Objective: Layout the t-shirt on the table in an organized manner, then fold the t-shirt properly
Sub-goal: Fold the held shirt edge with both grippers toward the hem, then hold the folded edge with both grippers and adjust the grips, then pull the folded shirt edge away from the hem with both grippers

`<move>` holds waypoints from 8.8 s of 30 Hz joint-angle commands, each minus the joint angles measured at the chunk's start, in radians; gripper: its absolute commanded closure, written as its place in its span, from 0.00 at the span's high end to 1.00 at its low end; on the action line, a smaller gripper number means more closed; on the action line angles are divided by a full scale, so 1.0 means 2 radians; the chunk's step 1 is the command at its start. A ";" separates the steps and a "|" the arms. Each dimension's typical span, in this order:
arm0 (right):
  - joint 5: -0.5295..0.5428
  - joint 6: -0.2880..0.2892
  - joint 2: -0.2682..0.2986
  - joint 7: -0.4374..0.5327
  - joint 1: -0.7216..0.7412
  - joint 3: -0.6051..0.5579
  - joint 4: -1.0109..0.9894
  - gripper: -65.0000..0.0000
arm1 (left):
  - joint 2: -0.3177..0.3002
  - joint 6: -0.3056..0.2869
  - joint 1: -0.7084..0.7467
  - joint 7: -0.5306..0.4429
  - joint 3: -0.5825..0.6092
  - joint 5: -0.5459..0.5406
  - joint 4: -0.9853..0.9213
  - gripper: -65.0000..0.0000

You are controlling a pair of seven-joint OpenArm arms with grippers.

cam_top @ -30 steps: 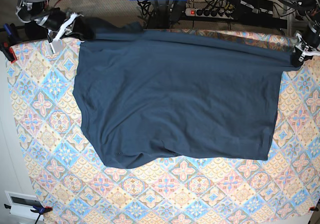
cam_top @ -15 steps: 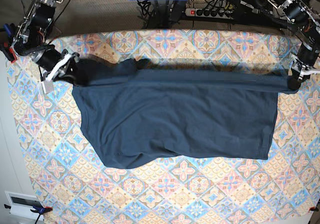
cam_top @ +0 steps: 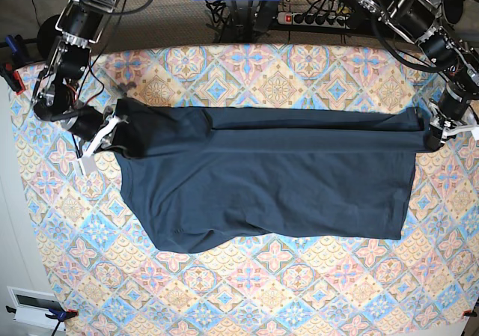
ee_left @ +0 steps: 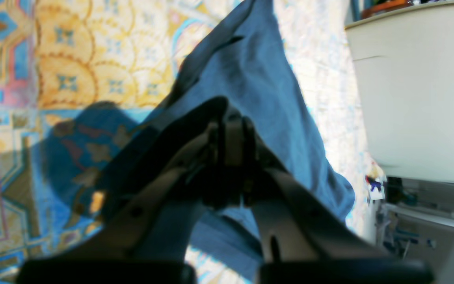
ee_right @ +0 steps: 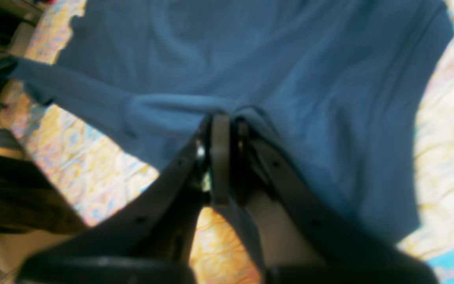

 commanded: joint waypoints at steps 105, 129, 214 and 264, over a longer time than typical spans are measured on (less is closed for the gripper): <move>-0.014 0.001 -0.015 0.025 -0.138 0.034 0.059 0.26 | -0.008 -0.007 0.132 -0.027 0.054 -0.110 0.032 0.39; -0.013 0.001 -0.016 0.025 -0.158 0.034 0.059 0.26 | 0.011 -0.006 0.033 -0.086 0.056 0.005 -0.077 0.13; -0.007 0.001 -0.012 0.026 -0.104 0.132 -0.095 0.00 | -0.039 -0.007 0.119 -0.081 0.056 -0.037 -0.070 0.00; 0.028 0.001 -0.011 0.023 -0.213 0.212 -0.008 0.21 | -0.039 -0.007 0.267 -0.007 -0.009 -0.077 0.041 0.26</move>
